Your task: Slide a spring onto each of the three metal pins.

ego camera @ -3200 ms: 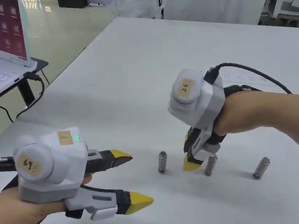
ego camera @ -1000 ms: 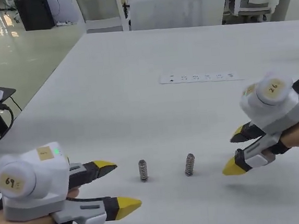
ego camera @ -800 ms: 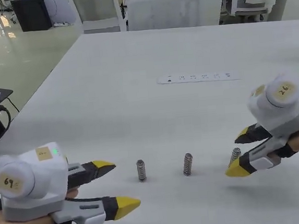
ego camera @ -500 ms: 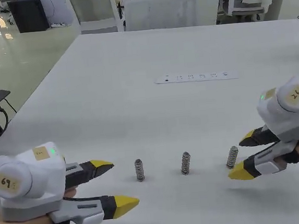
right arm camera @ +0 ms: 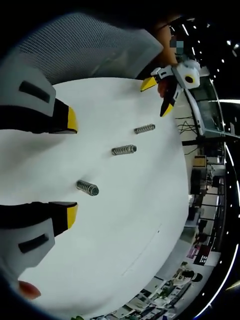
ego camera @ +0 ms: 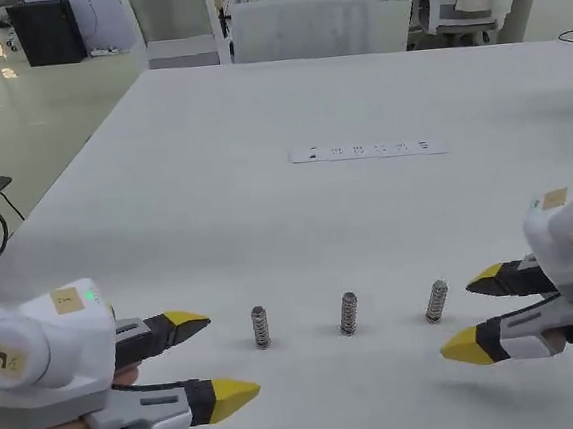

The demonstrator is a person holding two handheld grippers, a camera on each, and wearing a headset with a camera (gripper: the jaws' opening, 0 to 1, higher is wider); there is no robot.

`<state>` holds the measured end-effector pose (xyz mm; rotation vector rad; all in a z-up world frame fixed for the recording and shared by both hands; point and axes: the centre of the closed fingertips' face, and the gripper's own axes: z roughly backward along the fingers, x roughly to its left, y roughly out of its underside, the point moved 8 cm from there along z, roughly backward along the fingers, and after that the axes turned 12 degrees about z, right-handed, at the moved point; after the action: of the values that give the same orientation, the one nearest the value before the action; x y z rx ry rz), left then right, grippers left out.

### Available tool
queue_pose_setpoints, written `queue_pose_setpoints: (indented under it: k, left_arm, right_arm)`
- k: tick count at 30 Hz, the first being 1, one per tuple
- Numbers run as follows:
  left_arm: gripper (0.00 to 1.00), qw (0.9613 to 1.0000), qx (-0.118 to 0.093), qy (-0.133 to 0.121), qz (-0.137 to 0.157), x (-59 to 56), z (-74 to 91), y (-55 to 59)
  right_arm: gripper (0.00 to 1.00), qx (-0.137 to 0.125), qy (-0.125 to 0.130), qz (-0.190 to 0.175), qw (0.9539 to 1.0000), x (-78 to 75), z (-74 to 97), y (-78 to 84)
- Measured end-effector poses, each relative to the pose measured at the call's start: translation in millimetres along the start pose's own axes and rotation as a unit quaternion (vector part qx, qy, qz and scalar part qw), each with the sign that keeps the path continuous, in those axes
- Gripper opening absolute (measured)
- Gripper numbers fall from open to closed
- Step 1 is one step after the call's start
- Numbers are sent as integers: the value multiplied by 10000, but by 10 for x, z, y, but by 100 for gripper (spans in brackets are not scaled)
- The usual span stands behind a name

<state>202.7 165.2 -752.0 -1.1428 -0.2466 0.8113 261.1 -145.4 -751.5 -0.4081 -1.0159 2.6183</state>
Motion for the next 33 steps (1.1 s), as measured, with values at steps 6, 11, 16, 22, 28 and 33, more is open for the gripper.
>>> queue_pose_setpoints:
  k: [6,11,16,22,28,33]
  left_arm:
    - [51,10000,-24,-11,10,-10,25,12]
    - [51,10000,-60,-36,27,-8,51,17]
    - [51,9999,-131,-58,63,-11,65,13]
    - [52,9998,-135,-62,111,-29,62,46]
    - [52,9997,-163,-58,162,-49,58,64]
    - [53,9996,-163,-70,200,-57,67,89]
  right_arm:
    - [55,-122,147,-39,9998,55,53,33]
    - [56,-332,276,-91,9990,106,99,27]
    - [57,-446,331,-124,9984,156,111,55]
    - [59,-588,387,-241,9972,212,159,116]
    - [59,-781,418,-199,9959,281,169,157]
    - [61,-974,535,-204,9936,309,184,142]
